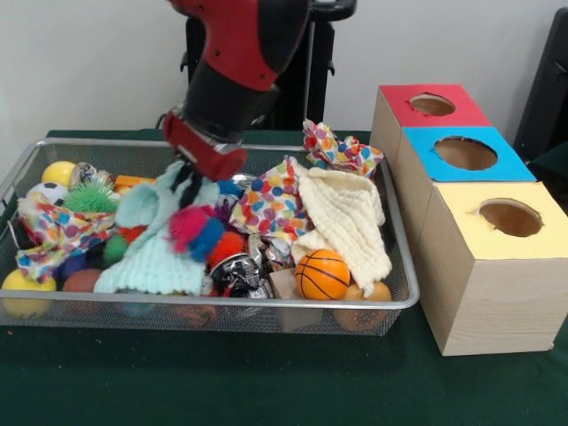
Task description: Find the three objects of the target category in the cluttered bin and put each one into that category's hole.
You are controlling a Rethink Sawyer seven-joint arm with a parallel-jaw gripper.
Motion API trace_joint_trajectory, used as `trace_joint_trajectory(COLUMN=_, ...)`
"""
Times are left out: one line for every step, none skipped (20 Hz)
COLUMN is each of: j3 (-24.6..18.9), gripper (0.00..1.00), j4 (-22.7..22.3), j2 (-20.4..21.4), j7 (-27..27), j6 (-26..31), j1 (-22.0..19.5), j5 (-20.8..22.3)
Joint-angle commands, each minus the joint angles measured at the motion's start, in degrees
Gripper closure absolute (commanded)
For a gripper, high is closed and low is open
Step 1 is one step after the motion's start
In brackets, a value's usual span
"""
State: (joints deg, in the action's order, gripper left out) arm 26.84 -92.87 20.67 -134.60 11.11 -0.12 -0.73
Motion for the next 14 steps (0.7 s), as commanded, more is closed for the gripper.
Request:
trace_joint_trajectory(j3=-9.16, gripper=1.0, j4=-6.27, j2=5.34, j7=-10.97, j6=9.86, j1=0.55, j5=-7.02)
trace_joint_trajectory(j3=-8.87, gripper=1.0, j4=-6.08, j2=5.05, j7=-11.3, j6=9.92, j1=1.11, j5=-7.61)
trace_joint_trajectory(j3=-9.03, gripper=1.0, j4=-5.95, j2=4.81, j7=-11.2, j6=9.92, j1=0.88, j5=-8.12)
trace_joint_trajectory(j3=-9.36, gripper=1.0, j4=-6.16, j2=4.82, j7=-11.19, j6=10.06, j1=0.79, j5=-8.81)
trace_joint_trajectory(j3=-9.68, gripper=1.0, j4=-6.38, j2=4.83, j7=-11.19, j6=10.2, j1=0.71, j5=-9.5)
trace_joint_trajectory(j3=-9.76, gripper=1.0, j4=-6.56, j2=4.95, j7=-11.5, j6=10.93, j1=0.94, j5=-10.36)
trace_joint_trajectory(j3=-10.04, gripper=1.0, j4=-6.99, j2=5.13, j7=-11.64, j6=11.07, j1=0.94, j5=-11.04)
trace_joint_trajectory(j3=-10.33, gripper=1.0, j4=-7.42, j2=5.3, j7=-11.79, j6=11.2, j1=0.94, j5=-11.73)
trace_joint_trajectory(j3=-10.56, gripper=1.0, j4=-7.91, j2=5.51, j7=-11.9, j6=11.24, j1=0.95, j5=-12.35)
trace_joint_trajectory(j3=-10.62, gripper=1.0, j4=-8.0, j2=5.52, j7=-12.08, j6=11.47, j1=1.16, j5=-12.98)
trace_joint_trajectory(j3=-11.07, gripper=1.0, j4=-8.48, j2=5.64, j7=-12.09, j6=11.15, j1=0.96, j5=-13.51)
trace_joint_trajectory(j3=-11.29, gripper=1.0, j4=-8.66, j2=5.8, j7=-12.23, j6=11.52, j1=1.1, j5=-14.22)
trace_joint_trajectory(j3=-11.65, gripper=1.0, j4=-9.18, j2=6.2, j7=-12.36, j6=11.91, j1=1.15, j5=-15.1)
trace_joint_trajectory(j3=-12.88, gripper=1.0, j4=-9.92, j2=6.99, j7=-12.42, j6=12.72, j1=0.69, j5=-16.22)
